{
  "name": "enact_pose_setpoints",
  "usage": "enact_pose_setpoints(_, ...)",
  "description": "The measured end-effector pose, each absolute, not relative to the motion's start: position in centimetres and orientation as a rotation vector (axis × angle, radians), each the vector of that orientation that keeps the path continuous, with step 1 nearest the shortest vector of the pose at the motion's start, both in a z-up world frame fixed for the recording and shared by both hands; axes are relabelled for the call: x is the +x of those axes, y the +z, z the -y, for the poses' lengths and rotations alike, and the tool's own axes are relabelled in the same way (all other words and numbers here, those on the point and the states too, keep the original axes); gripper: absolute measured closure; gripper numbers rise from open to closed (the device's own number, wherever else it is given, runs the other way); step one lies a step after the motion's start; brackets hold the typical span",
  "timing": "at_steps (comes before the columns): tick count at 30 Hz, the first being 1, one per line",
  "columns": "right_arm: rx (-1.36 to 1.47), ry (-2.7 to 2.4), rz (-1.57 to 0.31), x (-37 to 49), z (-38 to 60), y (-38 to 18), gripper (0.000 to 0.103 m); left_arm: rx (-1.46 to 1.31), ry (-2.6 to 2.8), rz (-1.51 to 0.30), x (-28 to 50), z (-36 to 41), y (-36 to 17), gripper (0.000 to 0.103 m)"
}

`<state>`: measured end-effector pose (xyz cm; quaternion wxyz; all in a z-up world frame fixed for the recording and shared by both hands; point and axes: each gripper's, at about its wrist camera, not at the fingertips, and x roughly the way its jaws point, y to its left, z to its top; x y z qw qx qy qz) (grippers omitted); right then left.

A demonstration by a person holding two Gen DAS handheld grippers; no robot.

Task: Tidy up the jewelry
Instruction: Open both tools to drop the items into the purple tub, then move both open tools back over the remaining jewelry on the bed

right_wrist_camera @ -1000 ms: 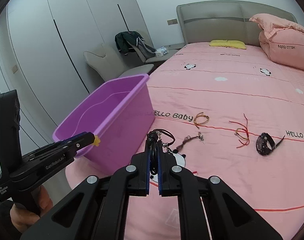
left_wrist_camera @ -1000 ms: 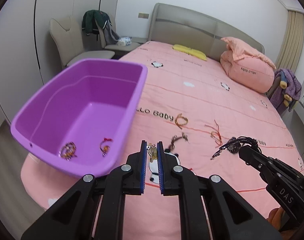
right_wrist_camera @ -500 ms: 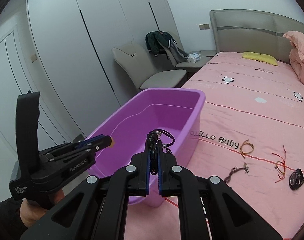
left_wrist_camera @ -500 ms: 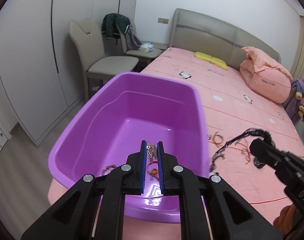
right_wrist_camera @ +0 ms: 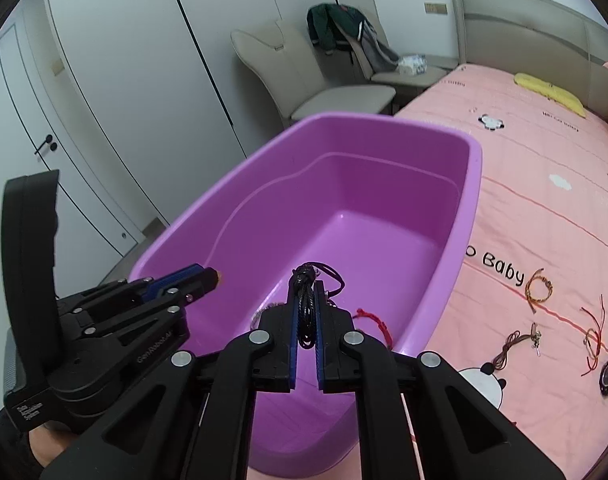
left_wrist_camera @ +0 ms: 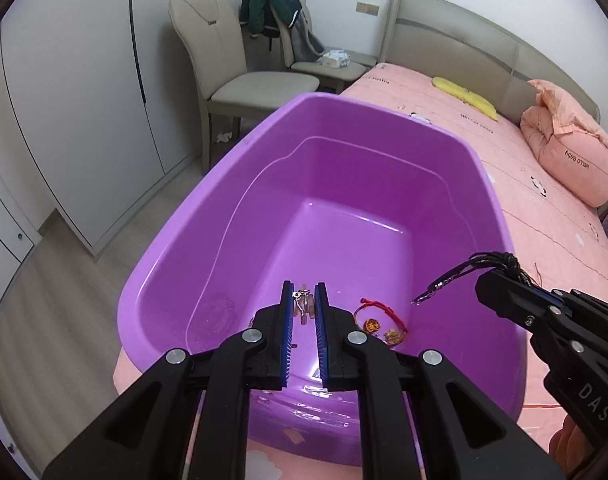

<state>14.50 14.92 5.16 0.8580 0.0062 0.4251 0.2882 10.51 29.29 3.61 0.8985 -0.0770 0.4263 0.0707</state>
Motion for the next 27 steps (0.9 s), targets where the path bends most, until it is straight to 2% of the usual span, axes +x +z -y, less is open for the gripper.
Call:
enact_pose_setpoints(2, 0.003, 0.607, -0.914, 14.9, -15.2, 4.8, 0.095, -0.158, 0.153, -0.899, 10.6, -29.3, 3.3, 0.091)
enact_pose_setpoints(3, -0.004, 0.602, -0.919, 15.0, -15.3, 4.6, 0.091, -0.159, 0.158, -0.905, 10.7, -29.4, 3.1, 0.090)
enact_pose_setpoints(4, -0.010, 0.593, -0.916, 14.9, -15.2, 4.6, 0.080, -0.159, 0.161, -0.909, 10.7, -29.5, 3.1, 0.088)
enact_pose_setpoints(5, -0.017, 0.581, -0.909, 14.9, -15.2, 4.6, 0.073, -0.155, 0.173, -0.913, 11.1, -29.4, 3.2, 0.075)
enact_pose_setpoints(6, -0.022, 0.569, -0.896, 14.8, -15.1, 4.8, 0.057, -0.153, 0.186, -0.912, 11.1, -29.5, 3.3, 0.065)
enact_pose_setpoints(7, -0.024, 0.560, -0.882, 14.8, -14.8, 4.8, 0.051, -0.153, 0.205, -0.905, 10.8, -29.6, 3.5, 0.035)
enact_pose_setpoints(8, -0.029, 0.546, -0.865, 14.6, -14.5, 5.0, 0.050, -0.154, 0.225, -0.888, 10.6, -29.7, 3.8, 0.013)
enact_pose_setpoints(15, -0.002, 0.492, -0.861, 13.6, -12.2, 5.2, 0.049, -0.171, 0.269, -0.872, 9.2, -29.9, 4.6, 0.011)
enact_pose_setpoints(19, 0.020, 0.484, -0.859, 12.6, -11.0, 5.4, 0.043, -0.166, 0.273, -0.874, 8.5, -29.4, 4.6, 0.009)
enact_pose_setpoints(27, 0.044, 0.465, -0.851, 11.2, -9.0, 5.8, 0.043, -0.140, 0.253, -0.883, 7.6, -27.4, 5.0, 0.009)
